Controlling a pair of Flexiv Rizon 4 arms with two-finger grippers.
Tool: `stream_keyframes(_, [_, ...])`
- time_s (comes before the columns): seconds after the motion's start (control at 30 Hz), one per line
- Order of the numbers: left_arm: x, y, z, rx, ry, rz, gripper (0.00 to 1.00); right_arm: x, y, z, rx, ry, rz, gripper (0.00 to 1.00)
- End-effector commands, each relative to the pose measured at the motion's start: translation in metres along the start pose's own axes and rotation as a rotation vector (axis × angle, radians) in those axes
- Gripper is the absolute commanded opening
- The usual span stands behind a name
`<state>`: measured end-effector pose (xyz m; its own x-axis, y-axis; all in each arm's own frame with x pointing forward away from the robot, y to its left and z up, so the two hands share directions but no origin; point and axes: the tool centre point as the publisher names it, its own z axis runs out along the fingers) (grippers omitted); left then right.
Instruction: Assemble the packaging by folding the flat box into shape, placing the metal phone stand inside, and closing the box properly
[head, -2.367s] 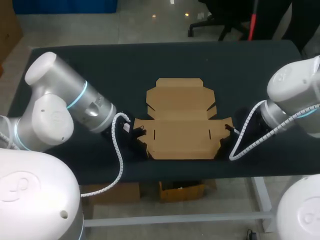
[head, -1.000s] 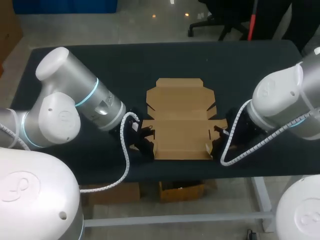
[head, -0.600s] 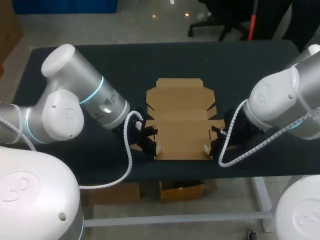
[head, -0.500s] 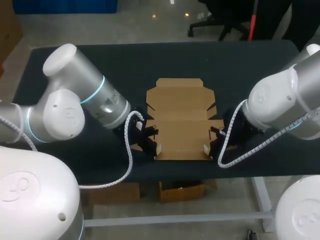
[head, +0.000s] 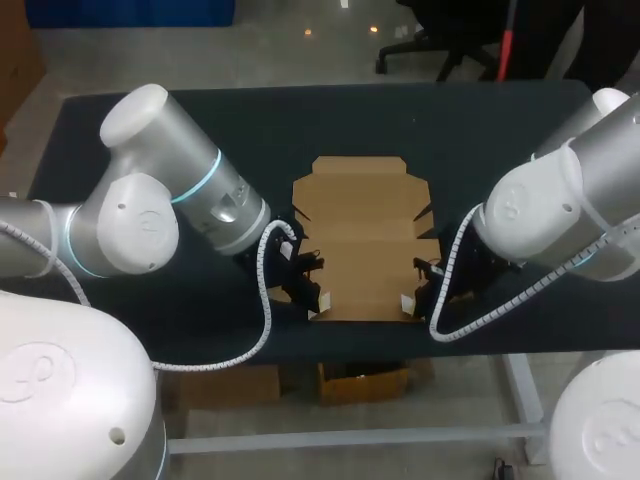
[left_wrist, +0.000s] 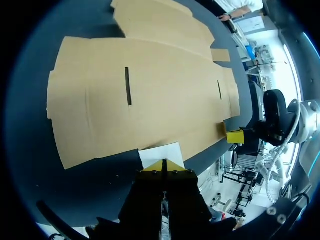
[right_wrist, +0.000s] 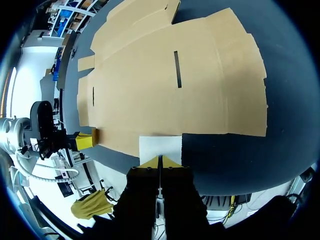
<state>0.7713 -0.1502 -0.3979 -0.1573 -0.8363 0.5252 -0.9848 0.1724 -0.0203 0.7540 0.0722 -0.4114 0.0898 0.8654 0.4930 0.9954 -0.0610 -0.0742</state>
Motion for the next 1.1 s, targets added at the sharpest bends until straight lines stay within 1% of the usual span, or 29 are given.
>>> stream_keyframes(0.03, [0.001, -0.003, 0.007, -0.007, -0.005, -0.002, 0.0, -0.001, 0.001, 0.006, 0.003, -0.005, 0.006, 0.0])
stream_keyframes(0.47, [0.004, -0.002, 0.018, -0.009, -0.025, 0.001, 0.0, -0.005, -0.001, 0.01, -0.006, -0.036, 0.031, 0.0])
stream_keyframes(0.77, [0.002, 0.001, 0.026, 0.011, -0.053, -0.014, 0.0, -0.007, 0.0, 0.02, 0.002, -0.052, 0.048, 0.0])
stream_keyframes(0.9, [0.0, 0.003, 0.026, 0.016, -0.056, -0.018, 0.0, -0.011, 0.001, 0.02, 0.011, -0.046, 0.051, 0.0])
stream_keyframes(1.1, [0.0, 0.012, 0.02, 0.068, -0.077, -0.025, 0.0, -0.011, -0.001, 0.01, -0.009, -0.025, 0.05, 0.0])
